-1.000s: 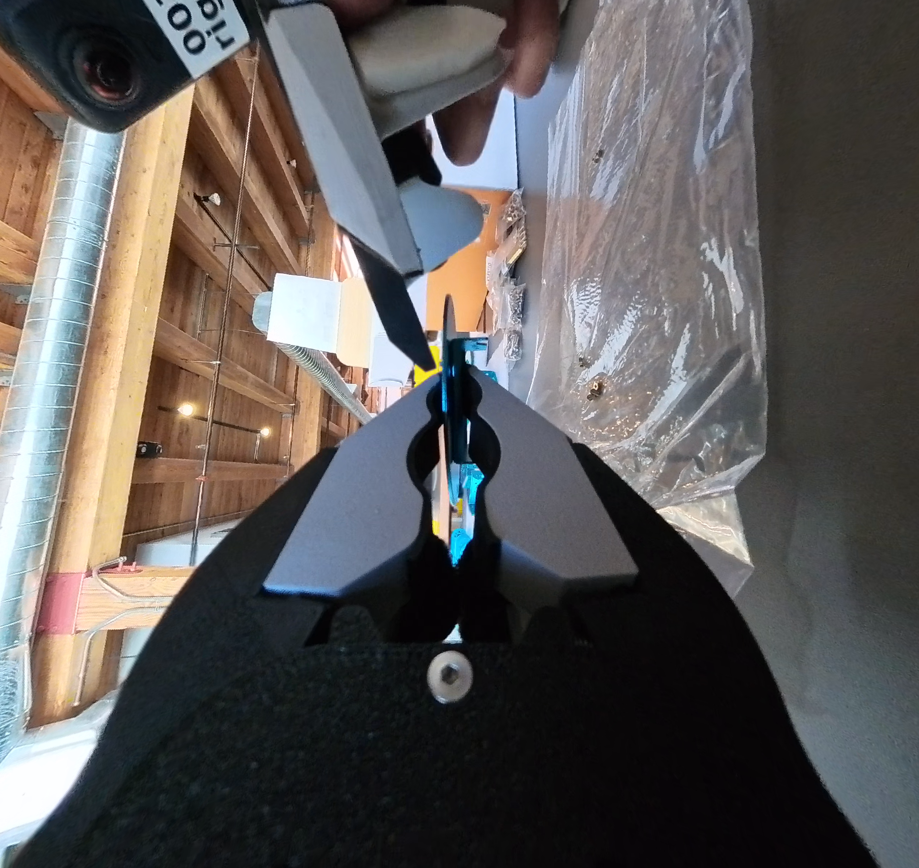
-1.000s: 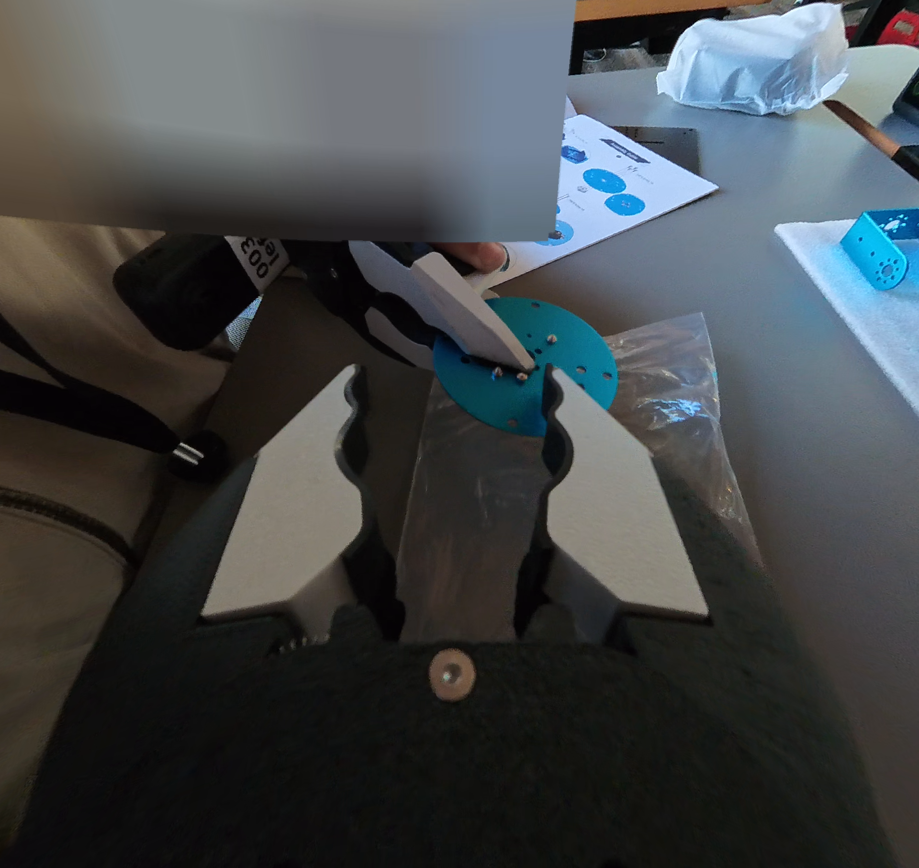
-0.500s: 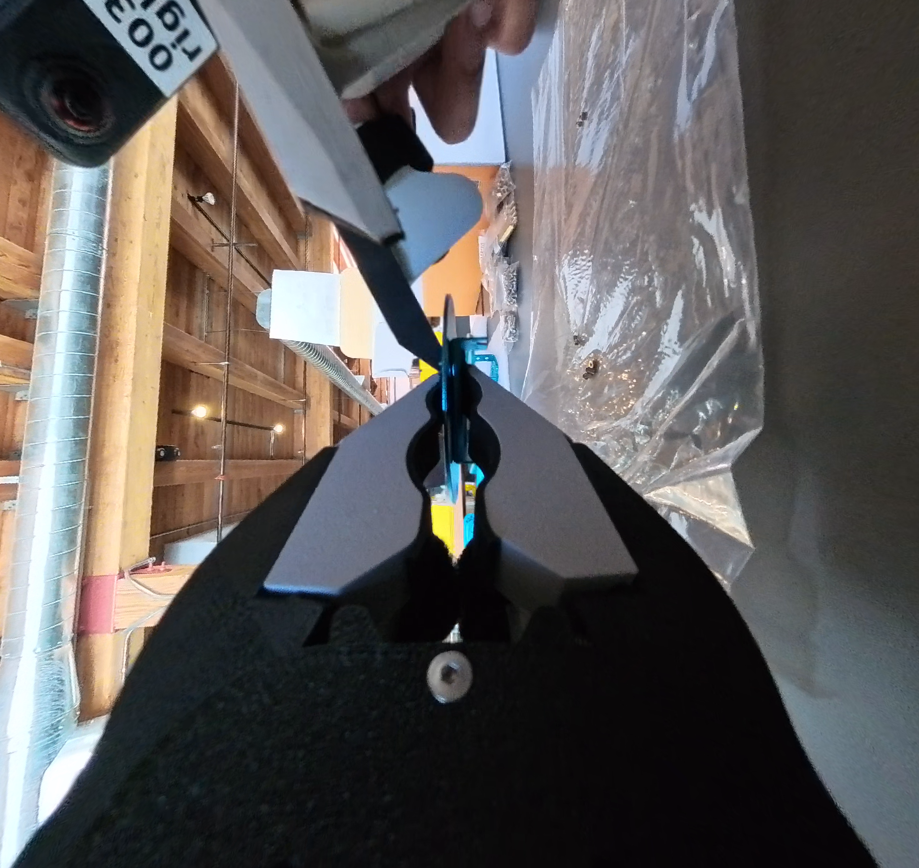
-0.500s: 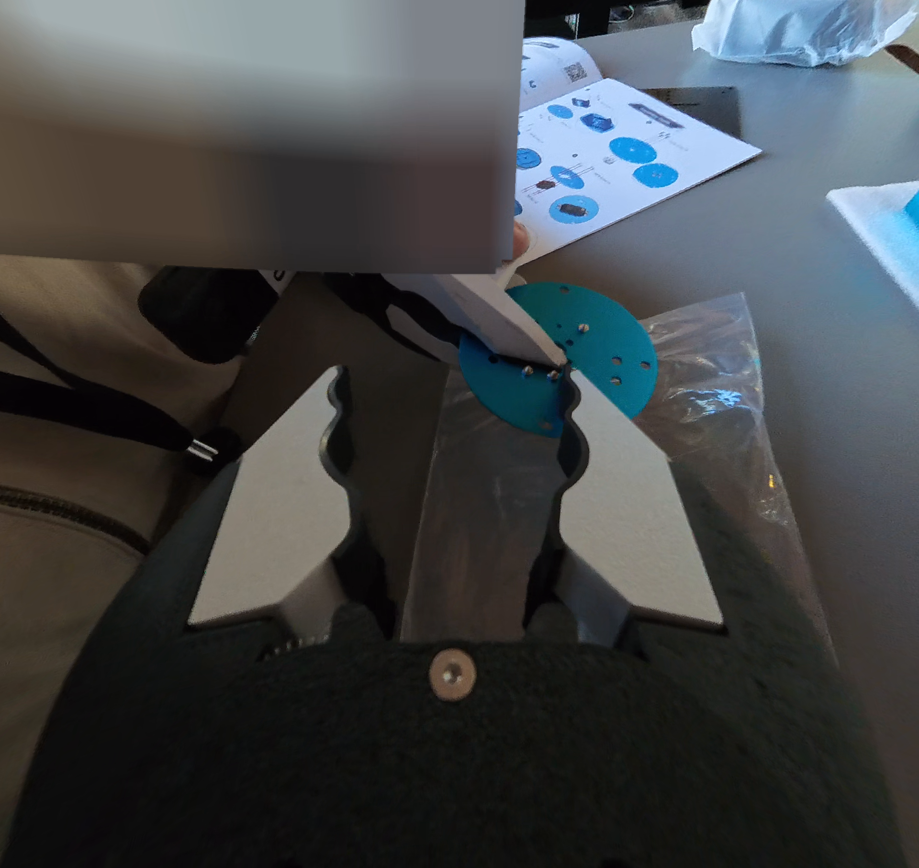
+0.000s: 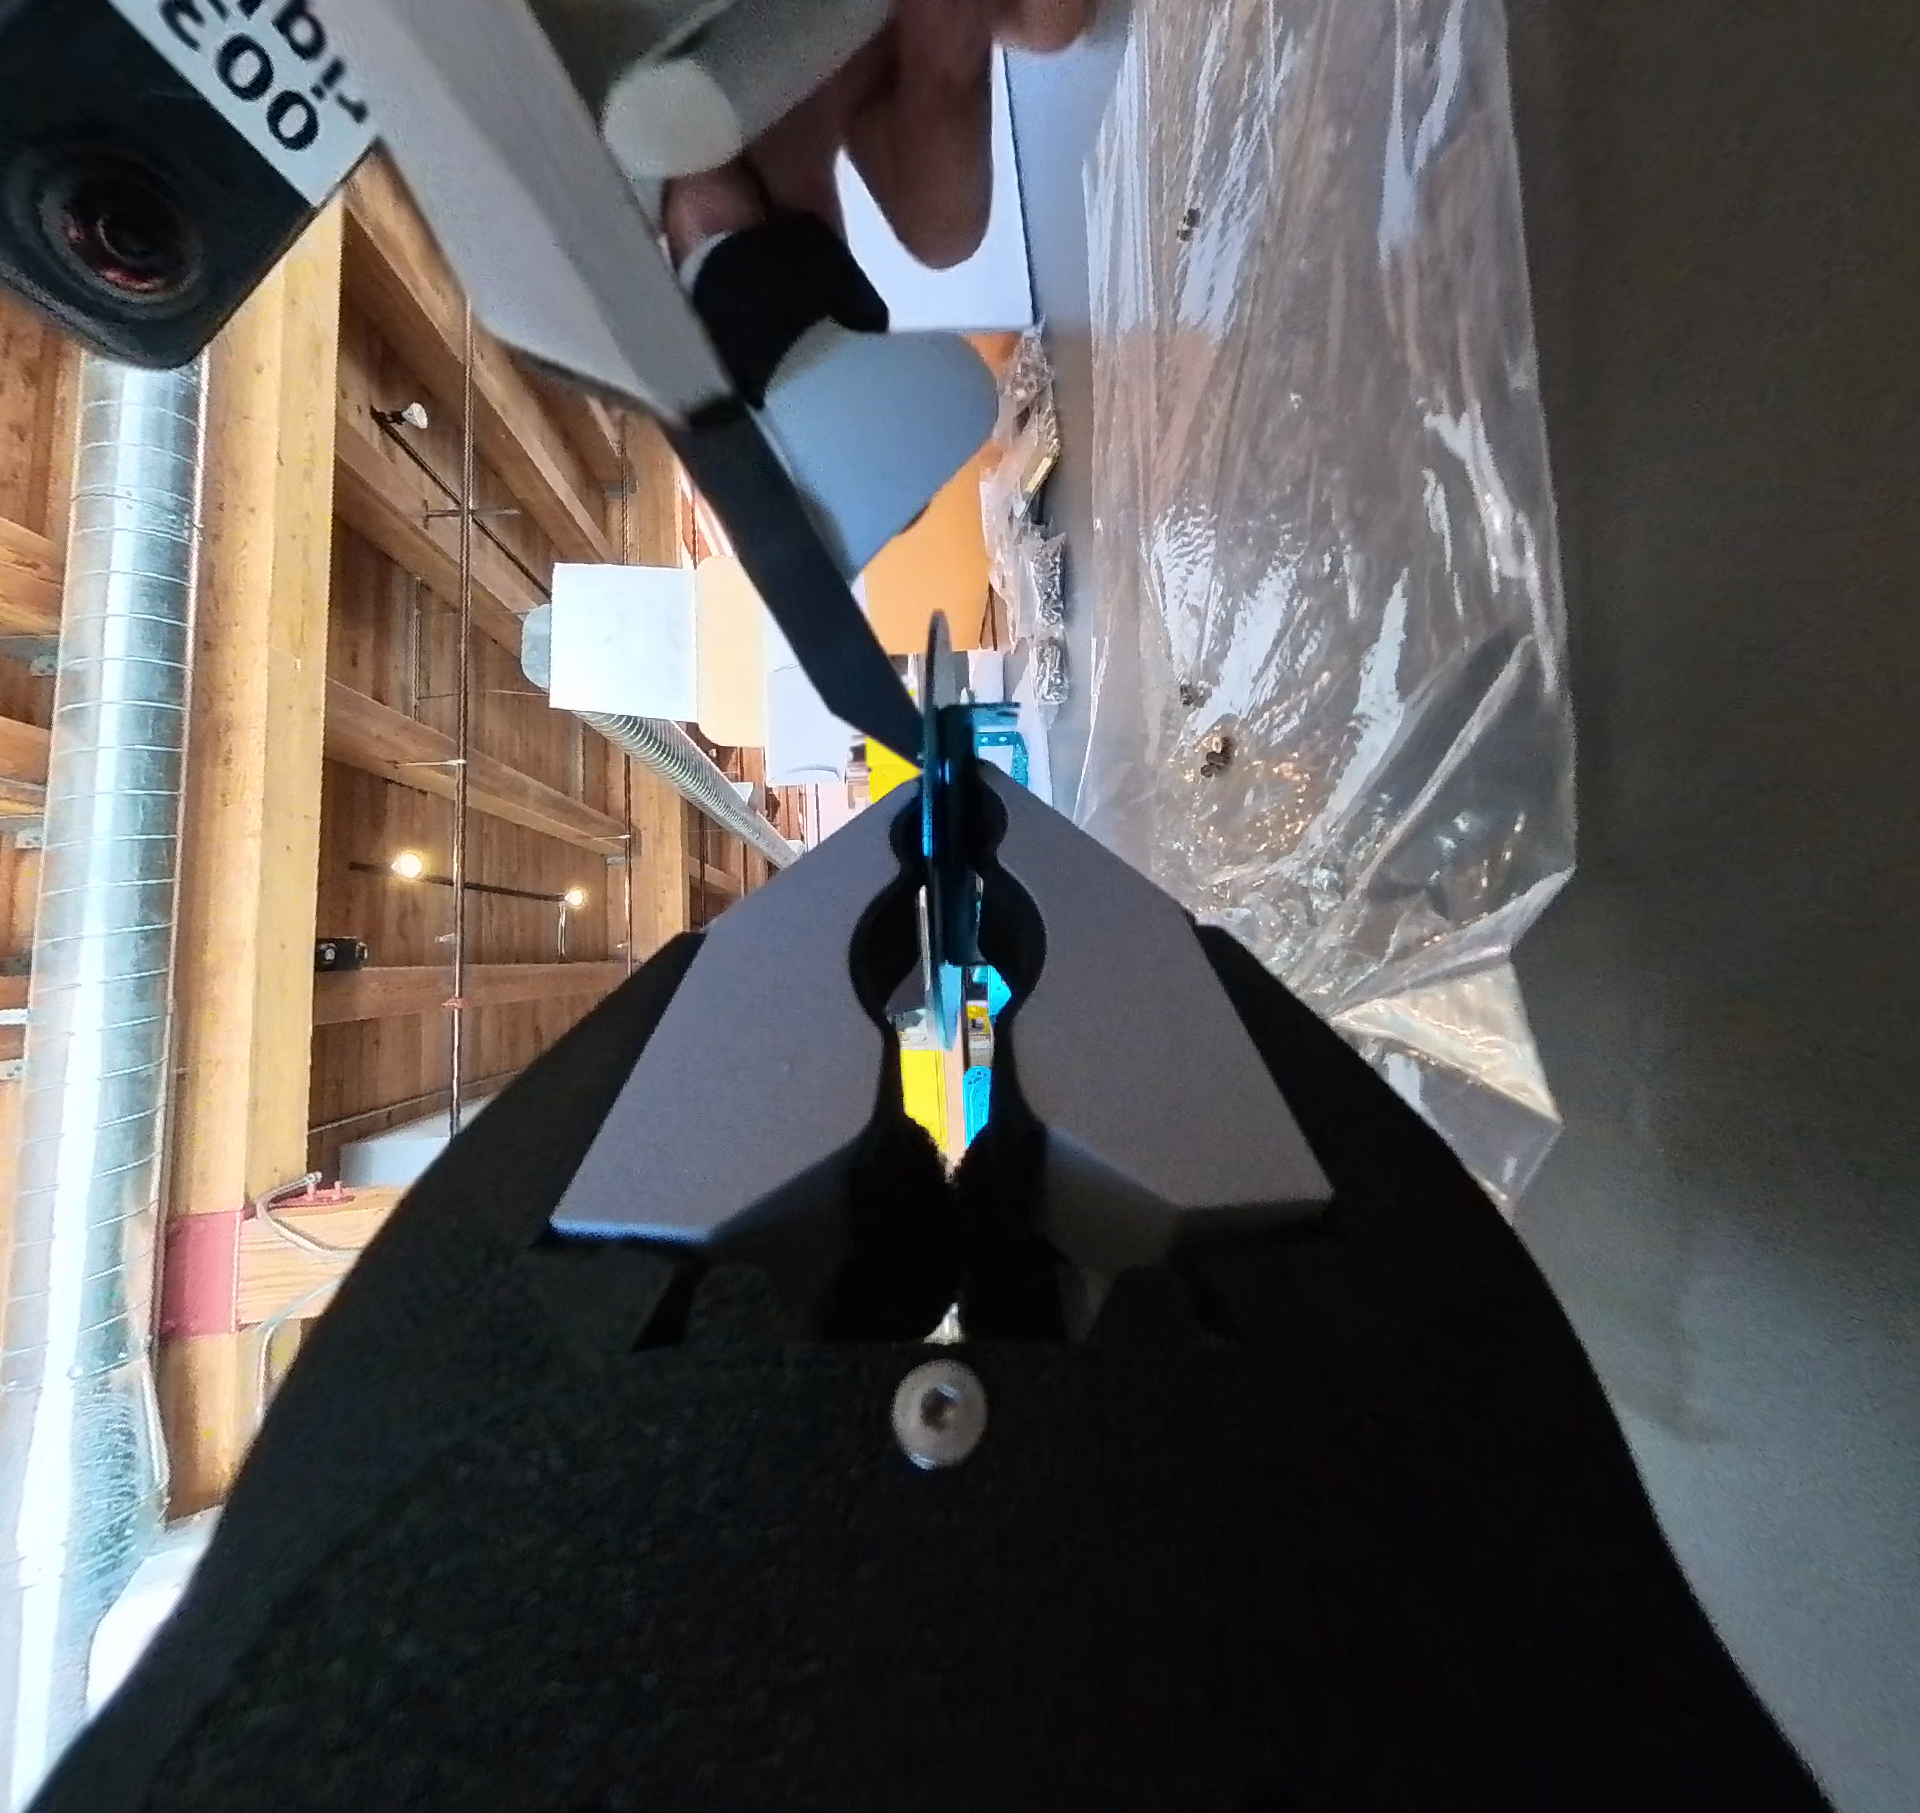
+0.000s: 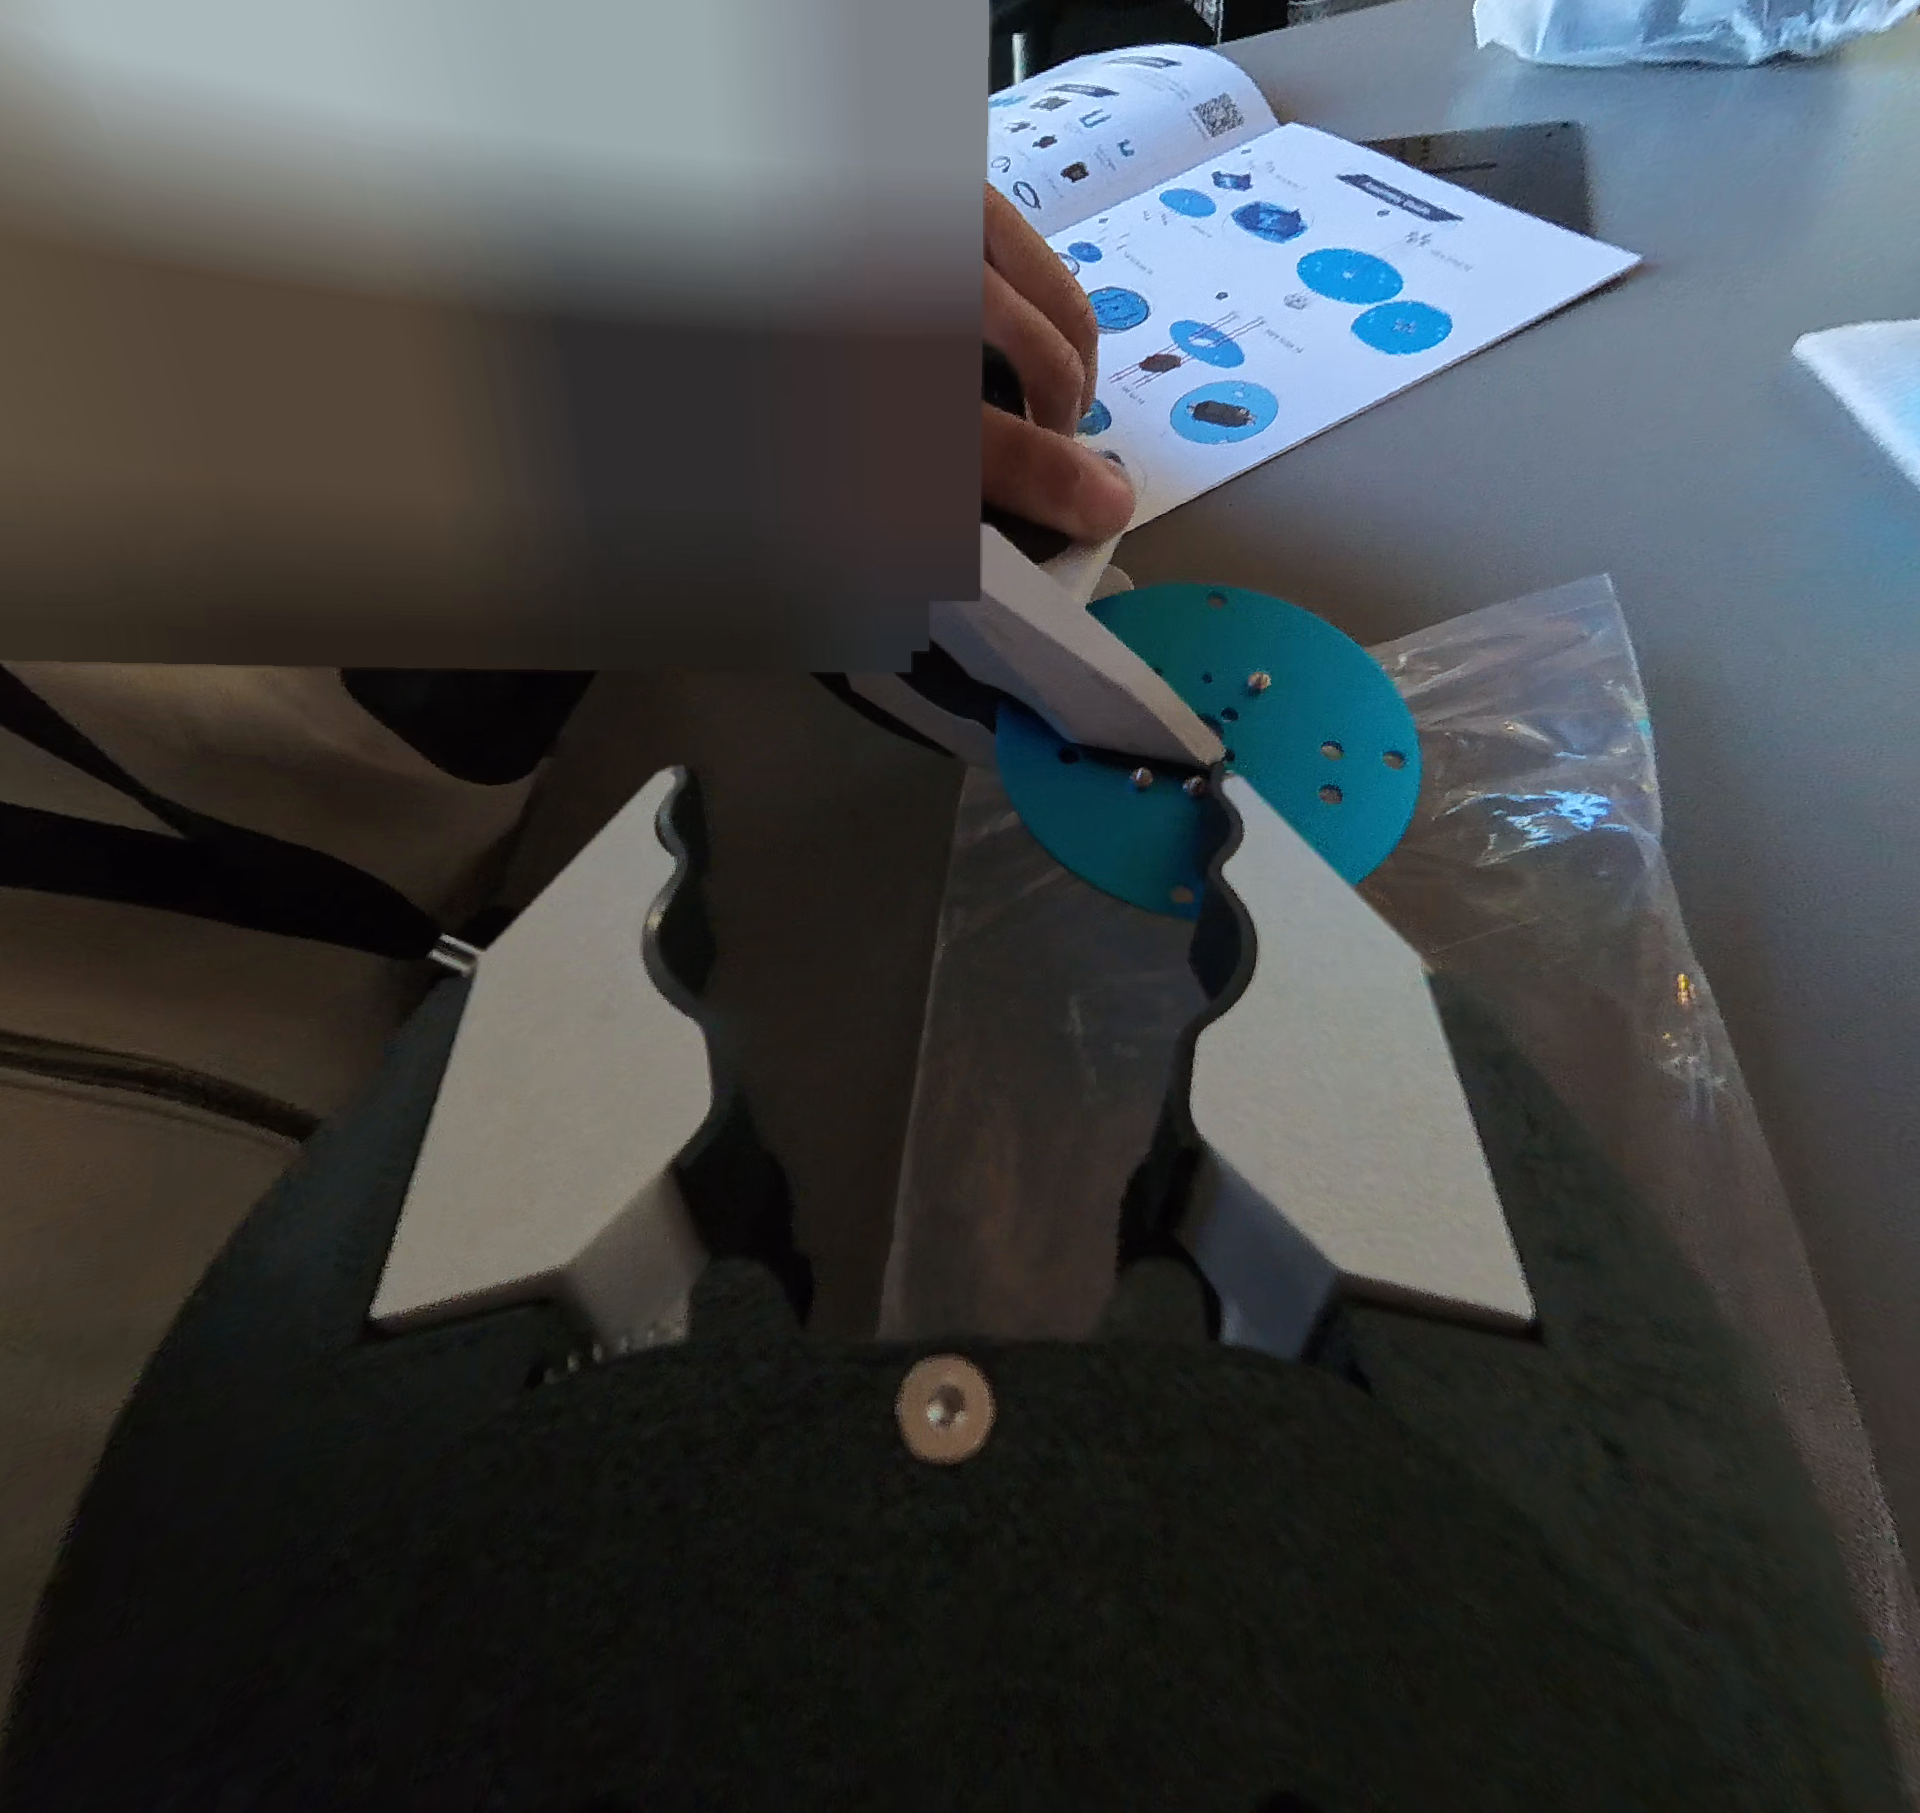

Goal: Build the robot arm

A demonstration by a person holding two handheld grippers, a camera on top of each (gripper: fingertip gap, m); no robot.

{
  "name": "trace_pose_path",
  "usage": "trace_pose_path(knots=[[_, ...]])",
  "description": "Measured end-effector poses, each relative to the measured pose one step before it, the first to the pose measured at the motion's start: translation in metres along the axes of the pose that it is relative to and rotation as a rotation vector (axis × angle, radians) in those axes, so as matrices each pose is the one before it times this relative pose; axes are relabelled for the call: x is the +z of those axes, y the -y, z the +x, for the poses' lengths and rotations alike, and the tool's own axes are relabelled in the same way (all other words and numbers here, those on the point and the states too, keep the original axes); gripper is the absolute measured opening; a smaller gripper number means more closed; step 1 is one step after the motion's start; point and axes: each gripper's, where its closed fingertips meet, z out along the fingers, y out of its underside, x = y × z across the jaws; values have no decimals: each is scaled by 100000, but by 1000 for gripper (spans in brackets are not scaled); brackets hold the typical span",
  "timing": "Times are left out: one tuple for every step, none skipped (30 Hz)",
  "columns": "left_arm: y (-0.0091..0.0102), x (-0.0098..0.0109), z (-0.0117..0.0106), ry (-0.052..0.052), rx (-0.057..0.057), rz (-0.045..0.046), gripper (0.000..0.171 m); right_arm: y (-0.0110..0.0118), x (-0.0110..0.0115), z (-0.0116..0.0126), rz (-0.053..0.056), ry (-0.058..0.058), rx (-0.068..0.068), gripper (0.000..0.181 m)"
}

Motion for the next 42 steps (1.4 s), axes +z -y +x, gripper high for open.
trace_pose_path(knots=[[-146, 28, -66, 75, -742, -444, 2, 67, -181, -86, -153, 286, 1373, 94], [-407, 106, -186, 668, -1051, -1969, 2, 125, -355, -527, -56, 3237, -672, 75], [-465, 85, -203, 559, -582, -1667, 2, 408, -343, -321, 1621, 1893, 65, 69], [-220, -5, -120, -106, -749, 34, 2, 464, -252, 388, 2778, -2540, 226, 76], [-61, -64, -75, -113, -951, 361, 2, 159, -162, 522, 1163, -3359, -1218, 83], [55, -39, -59, 148, -225, 31, 2, -18, -23, 449, 102, -2661, -1359, 87], [177, 0, 15, 93, 303, 238, 2, -31, 116, 241, 75, -1453, -663, 92], [239, 8, 41, -29, 336, 467, 2, -11, 210, -46, 279, 177, -497, 95], [194, -1, 18, 77, 293, 299, 2, -70, 273, -4, -71, -155, -629, 97], [119, 5, 6, 100, 213, 229, 2, -205, 319, 10, -948, -382, -787, 99], [41, -3, 13, -30, 42, 83, 2, -258, 306, 18, -1232, -406, -830, 100], [-85, 28, 71, -456, -41, -340, 2, -221, 267, -94, -916, 372, -317, 101], [-134, 29, 125, -735, -6, -473, 2, -26, 144, -157, 295, 654, 679, 103], [-83, 38, 144, -720, -7, -78, 2, -61, 22, -284, -535, 1530, 1542, 101], [13, 10, 47, -185, -443, 331, 2, -24, -62, -99, -189, 289, 1835, 101], [-72, 35, -84, 213, -907, -553, 2, 81, -198, -66, 176, 100, -328, 99], [-455, 142, -188, 565, -857, -2543, 2, 182, -351, -555, 447, 3195, -2236, 76], [-536, 133, -170, 200, -730, -1874, 2, 413, -277, -436, 1800, 1881, 136, 73], [-337, 3, -167, -65, -1380, -65, 2, 320, -261, 209, 1482, -1786, -374, 78], [-174, -67, -211, 262, -1936, 125, 2, 127, -331, 753, 570, -4719, -1360, 82], [-49, -29, -155, 311, -1439, -140, 2, 122, -224, 482, 894, -2214, -48, 85], [139, 0, -34, 32, -547, 264, 2, 325, -75, 78, 2270, 395, 1501, 89], [306, -3, 40, -182, 64, 771, 2, 318, 69, -14, 2490, 464, 756, 92], [342, -25, 47, -13, 418, 938, 2, 46, 207, 147, 937, -1068, -568, 96], [304, -23, 99, -201, 423, 840, 2, -268, 284, 283, -1163, -2214, -1525, 100], [162, -5, 144, -422, 306, 382, 2, -387, 313, 115, -2134, -1283, -1486, 101], [34, 18, 75, -36, 483, -120, 2, -295, 291, -41, -1652, -286, -753, 102], [-29, 18, -11, 242, 356, -243, 2, -214, 264, -86, -1106, 67, -432, 102], [19, -6, -50, 173, -184, 196, 2, -233, 250, -61, -1100, 25, -280, 102], [26, -8, 62, -577, -276, 142, 2, -272, 219, 77, -1232, -519, -124, 103], [-45, 52, 145, -534, 334, -341, 2, -94, 113, -52, -105, 247, 181, 104], [-9, 38, 114, -50, 1014, -210, 2, 4, 65, -224, 215, 1522, 954, 104], [36, 2, 61, 103, 686, 65, 2, 102, -14, -380, 711, 2152, 1485, 105], [67, 2, 25, -68, -322, 450, 2, 16, -99, -121, -14, 374, 1381, 105], [77, 6, 39, -654, -1219, 540, 2, -71, -106, -11, -85, -283, 168, 104], [52, 27, 37, -685, -1185, 339, 2, -87, -98, -66, -177, 337, -148, 104], [1, 38, -32, 52, -271, -123, 2, -33, -154, -27, -353, 272, 328, 103], [-268, 95, -86, 561, 131, -1879, 2, 87, -250, -78, 109, 468, -205, 101], [-685, 220, -109, 565, 69, -3769, 2, 602, -495, -987, 2847, 5959, -558, 83], [-631, 151, -137, 376, -91, -2137, 2, 1181, -482, -646, 6252, 3521, 1959, 83], [-281, -28, -211, 372, -878, 261, 2, 676, -342, 31, 3003, -474, 204, 82], [-109, -74, -219, 361, -1445, 243, 2, -141, -117, 638, -1460, -3991, -1636, 82]])
